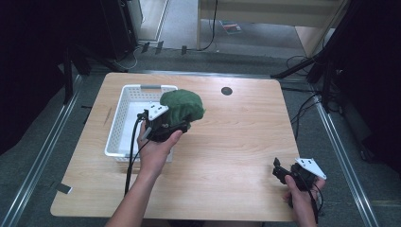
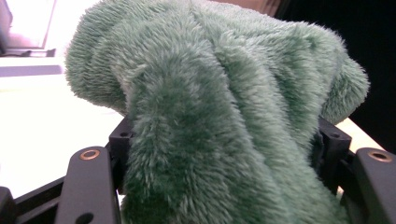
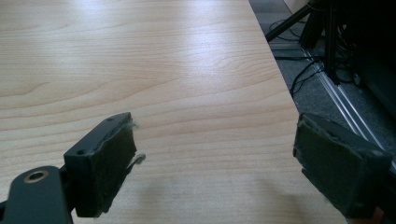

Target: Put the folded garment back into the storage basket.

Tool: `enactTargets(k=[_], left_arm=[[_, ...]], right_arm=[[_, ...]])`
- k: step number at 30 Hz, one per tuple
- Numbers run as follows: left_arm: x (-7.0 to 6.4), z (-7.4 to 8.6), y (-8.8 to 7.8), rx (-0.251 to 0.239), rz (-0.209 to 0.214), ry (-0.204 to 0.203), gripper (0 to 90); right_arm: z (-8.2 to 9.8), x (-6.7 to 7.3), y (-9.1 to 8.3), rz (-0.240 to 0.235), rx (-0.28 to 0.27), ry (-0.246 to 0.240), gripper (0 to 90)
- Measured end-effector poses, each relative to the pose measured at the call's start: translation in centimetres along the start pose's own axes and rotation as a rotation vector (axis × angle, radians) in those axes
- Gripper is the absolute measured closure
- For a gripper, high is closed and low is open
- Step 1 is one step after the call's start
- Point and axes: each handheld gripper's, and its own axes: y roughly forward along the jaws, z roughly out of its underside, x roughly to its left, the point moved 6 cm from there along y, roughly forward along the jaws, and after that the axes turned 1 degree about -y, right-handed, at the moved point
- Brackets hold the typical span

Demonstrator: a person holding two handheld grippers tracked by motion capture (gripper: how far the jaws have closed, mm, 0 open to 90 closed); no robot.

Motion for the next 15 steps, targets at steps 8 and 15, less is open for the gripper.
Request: enactTargets(k=[8,15], left_arm=[[3.2,0.0,-0.7,-0.014,-0.053,-0.029,31.5],[6.3,0.3,-1.2,-0.017,-0.102,-0.066,31.6]], right_arm=[[0.0,0.0,0.0,0.000,0.001,0.002,13.0],[0.0,0.0,0.0,0.004,0.000,0.003,12.9]])
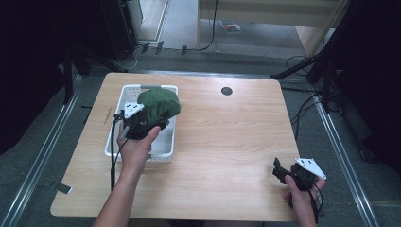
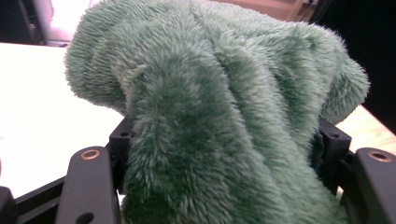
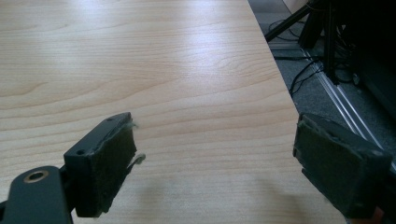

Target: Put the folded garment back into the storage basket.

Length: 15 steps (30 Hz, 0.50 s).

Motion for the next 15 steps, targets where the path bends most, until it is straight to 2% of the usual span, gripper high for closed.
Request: enactTargets(k=[5,6,12,15], left_arm=[[2.5,0.1,0.2,0.009,-0.054,-0.001,31.7],[2.5,0.1,0.2,0.009,-0.054,-0.001,31.7],[4.5,0.2,1.3,0.023,-0.082,-0.019,31.7],[5.1,0.4,2.2,0.047,-0.089,-0.027,31.6]], right_arm=[[0.0,0.0,0.0,0.001,0.000,-0.001,13.0],[0.0,0.0,0.0,0.001,0.000,-0.001,13.0],[0.0,0.0,0.0,0.002,0.000,-0.001,12.9],[0.0,0.0,0.0,0.003,-0.001,0.000,13.0]])
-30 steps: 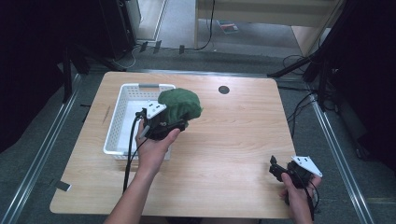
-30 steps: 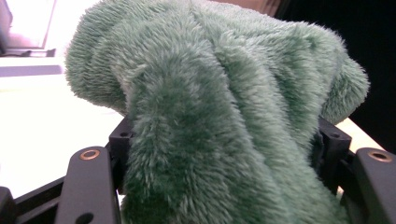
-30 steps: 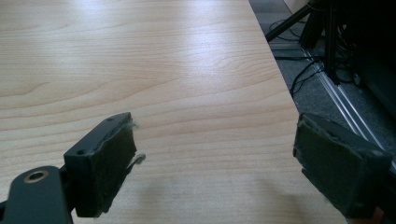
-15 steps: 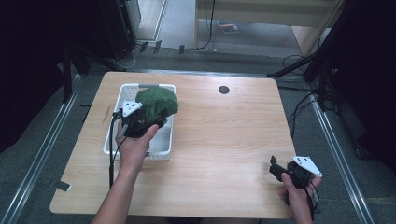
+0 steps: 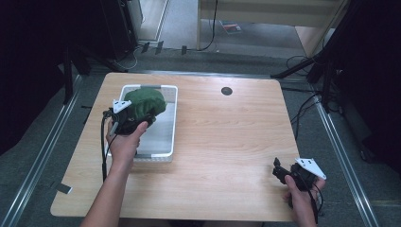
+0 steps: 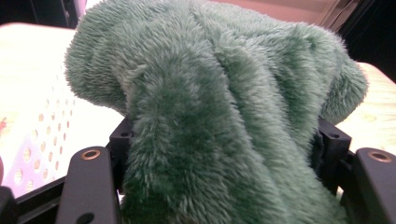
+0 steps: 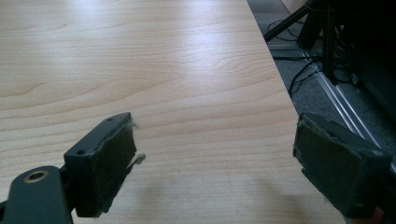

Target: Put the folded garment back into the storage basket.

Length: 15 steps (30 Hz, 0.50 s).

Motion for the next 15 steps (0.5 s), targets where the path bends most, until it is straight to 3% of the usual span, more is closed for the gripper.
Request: enactTargets(k=[7,11,15], left_arm=[[0.3,0.5,1.9,0.037,-0.015,-0.009,31.5],[0.6,1.3,3.2,0.107,-0.044,-0.006,31.2],[0.7,1.7,3.9,0.182,-0.034,-0.001,29.7]], right_arm=[[0.0,0.0,0.0,-0.003,-0.001,0.000,13.0],[0.0,0.0,0.0,-0.005,-0.001,0.001,13.0],[0.0,-0.1,0.0,-0.005,0.002,0.001,13.0]])
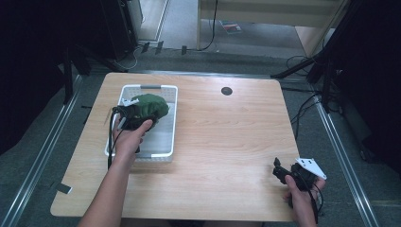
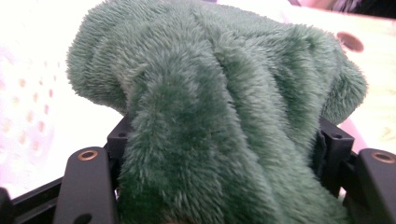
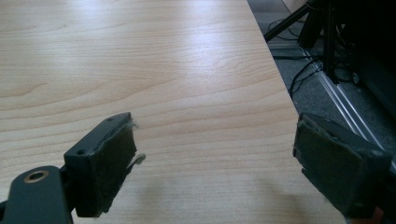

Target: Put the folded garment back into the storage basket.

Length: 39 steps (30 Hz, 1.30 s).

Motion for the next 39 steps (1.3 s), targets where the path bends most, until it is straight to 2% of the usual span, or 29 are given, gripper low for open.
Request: enactTargets(k=[3,5,9,12,17,19,22,25,30,33,35,39], left_arm=[[-0.2,0.4,0.7,0.079,-0.011,0.036,26.8],[-0.3,0.6,1.0,0.111,-0.018,0.037,24.9],[-0.2,0.7,1.1,0.145,-0.031,0.012,19.6],[-0.1,0.6,0.9,0.141,-0.023,0.005,14.5],[-0.3,-0.1,0.0,0.083,0.000,0.021,8.7],[-0.3,-0.2,-0.4,0.074,0.001,0.013,8.2],[-0.5,-0.4,-1.2,0.051,0.038,0.031,8.1],[-0.9,-0.7,-2.4,0.002,0.083,0.045,7.8],[-1.2,-0.8,-4.3,-0.056,0.114,0.063,6.7],[-1.1,-0.7,-5.3,-0.083,0.137,0.068,5.7],[-0.9,-0.7,-5.8,-0.097,0.154,0.056,4.5],[-0.5,-0.6,-7.2,-0.138,0.155,0.058,3.4]], right_arm=[[0.0,0.0,0.0,0.000,-0.002,0.003,13.2],[0.0,0.0,0.0,0.000,0.000,0.006,13.2],[0.0,0.0,0.0,0.000,0.002,0.006,13.2],[0.0,0.0,0.0,-0.001,0.003,0.005,13.2],[0.0,0.0,0.0,0.000,0.004,0.004,13.1],[0.0,0.0,0.0,0.003,0.003,0.004,13.1],[0.0,0.0,0.0,0.002,0.002,0.003,13.1],[0.0,0.0,0.0,0.002,0.002,0.003,13.1],[0.0,0.0,0.0,0.001,0.004,0.004,13.1],[0.0,0.0,0.0,0.002,0.003,0.003,13.1],[0.0,0.0,0.0,0.003,0.005,0.003,13.1],[0.0,0.1,0.0,0.005,0.005,0.000,13.1]])
